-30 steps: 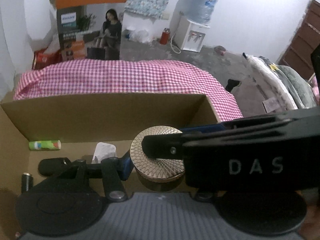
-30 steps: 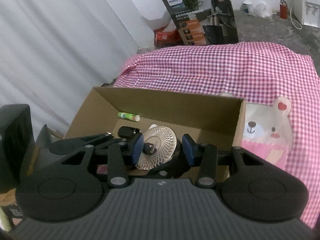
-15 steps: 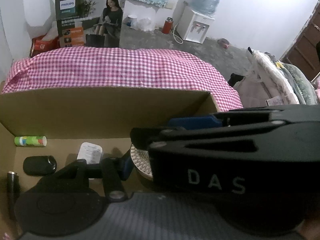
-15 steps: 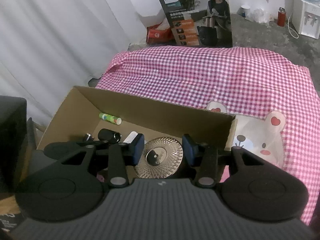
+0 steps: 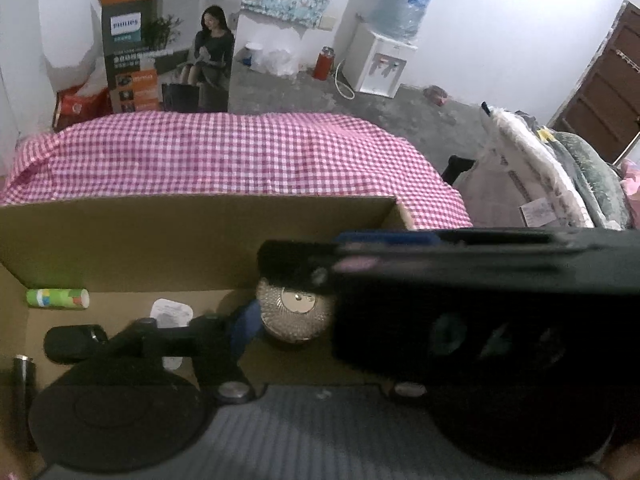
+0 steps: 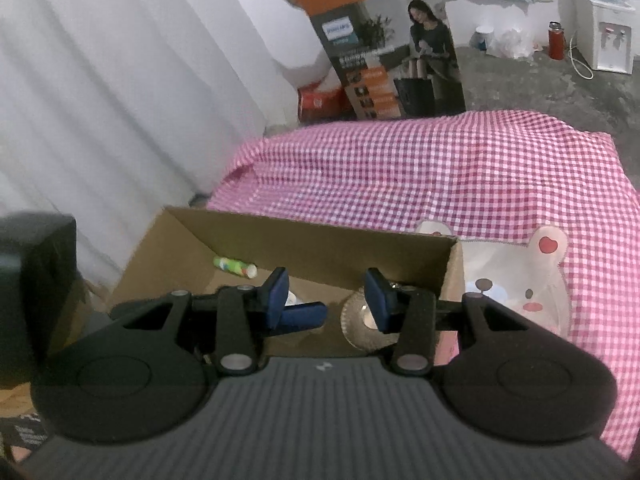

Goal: Organize rigid objects
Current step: 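Move the right tool back to the green dropper bottle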

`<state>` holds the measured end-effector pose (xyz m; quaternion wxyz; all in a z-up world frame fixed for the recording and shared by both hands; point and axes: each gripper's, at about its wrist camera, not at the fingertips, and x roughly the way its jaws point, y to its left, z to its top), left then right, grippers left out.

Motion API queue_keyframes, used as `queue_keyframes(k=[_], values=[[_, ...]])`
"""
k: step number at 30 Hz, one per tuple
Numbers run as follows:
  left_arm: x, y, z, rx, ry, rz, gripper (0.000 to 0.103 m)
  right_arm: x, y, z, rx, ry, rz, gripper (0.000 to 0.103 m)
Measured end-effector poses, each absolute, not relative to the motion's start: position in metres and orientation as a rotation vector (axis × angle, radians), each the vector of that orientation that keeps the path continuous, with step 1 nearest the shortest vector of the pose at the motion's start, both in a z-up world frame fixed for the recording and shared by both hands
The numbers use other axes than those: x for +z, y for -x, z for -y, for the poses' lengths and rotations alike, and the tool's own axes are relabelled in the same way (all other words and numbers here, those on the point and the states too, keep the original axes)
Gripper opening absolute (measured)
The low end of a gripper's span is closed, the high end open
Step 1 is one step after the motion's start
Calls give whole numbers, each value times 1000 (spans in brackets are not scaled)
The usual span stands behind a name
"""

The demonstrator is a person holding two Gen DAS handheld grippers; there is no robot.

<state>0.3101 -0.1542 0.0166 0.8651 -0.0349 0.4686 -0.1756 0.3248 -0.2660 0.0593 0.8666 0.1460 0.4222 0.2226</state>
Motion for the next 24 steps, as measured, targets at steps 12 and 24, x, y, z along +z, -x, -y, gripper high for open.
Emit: queue_keyframes(k=[12,24], values=[[63,-217,129,-460,54,-842,93,118,-205,291,470,-406,-615,72],[65,-83,76,-589,-63,-694,102,125,-57,272,486,-392,-478,86]])
